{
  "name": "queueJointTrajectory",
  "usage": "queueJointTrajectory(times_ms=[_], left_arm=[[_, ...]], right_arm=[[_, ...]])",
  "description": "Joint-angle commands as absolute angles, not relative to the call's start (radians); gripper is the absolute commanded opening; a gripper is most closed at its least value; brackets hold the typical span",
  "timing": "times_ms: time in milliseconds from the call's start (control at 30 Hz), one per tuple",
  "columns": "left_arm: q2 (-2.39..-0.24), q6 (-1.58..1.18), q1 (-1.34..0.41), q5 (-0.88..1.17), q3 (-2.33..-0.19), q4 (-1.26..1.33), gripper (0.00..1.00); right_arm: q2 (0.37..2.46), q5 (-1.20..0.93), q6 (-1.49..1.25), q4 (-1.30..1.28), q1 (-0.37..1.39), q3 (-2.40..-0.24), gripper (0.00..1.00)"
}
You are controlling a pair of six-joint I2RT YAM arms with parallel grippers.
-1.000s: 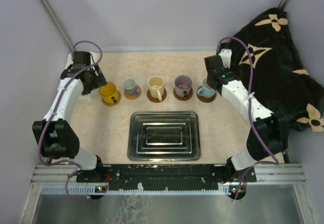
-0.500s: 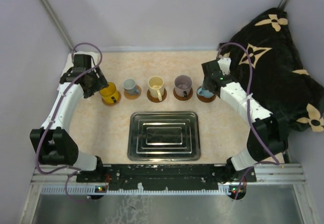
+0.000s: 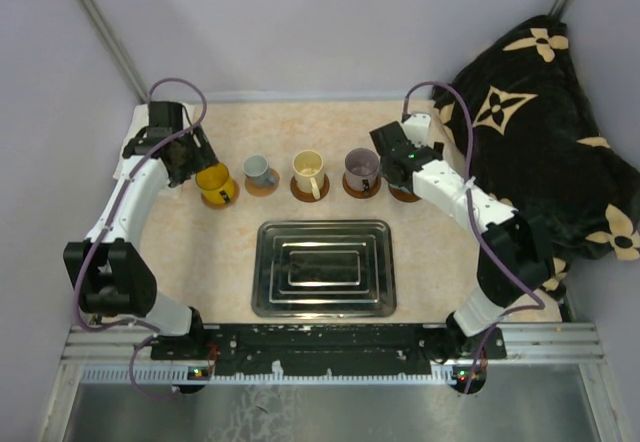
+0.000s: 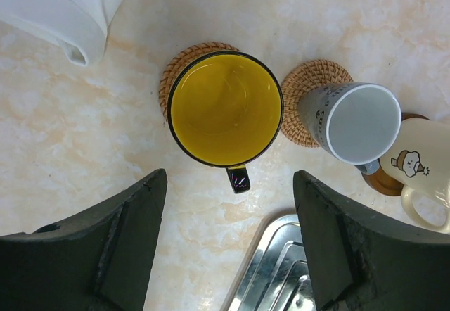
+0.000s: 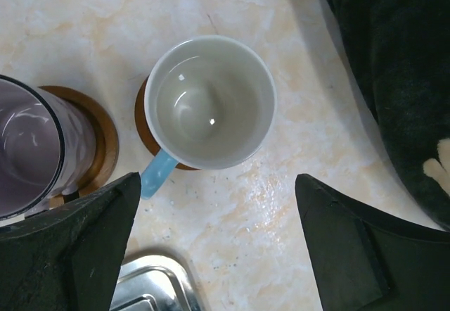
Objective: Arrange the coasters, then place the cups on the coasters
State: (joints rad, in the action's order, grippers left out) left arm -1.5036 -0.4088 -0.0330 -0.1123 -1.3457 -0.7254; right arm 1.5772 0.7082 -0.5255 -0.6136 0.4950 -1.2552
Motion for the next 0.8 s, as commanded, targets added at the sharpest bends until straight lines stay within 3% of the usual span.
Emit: queueJointTrajectory(times_ms=[0,400,767], left_arm=[[-1.524,-0.382,-0.039,-0.093,-1.382,-0.694,0.79],[-1.554,-0.371,-0.040,-0.081,-1.405,-0.674,0.79],[-1.579,-0.360,-0.040,-0.072,-1.434,-0.669,0.79]], right_arm=[[1.621,0.792,-0.535,-0.575,0.503,-1.324,0.92],[1.730,0.857,-0.549,-0.656,0.517,-1.380,0.93],[1.669,0.885,-0.595,-0.728,0.525,-1.308,0.93]])
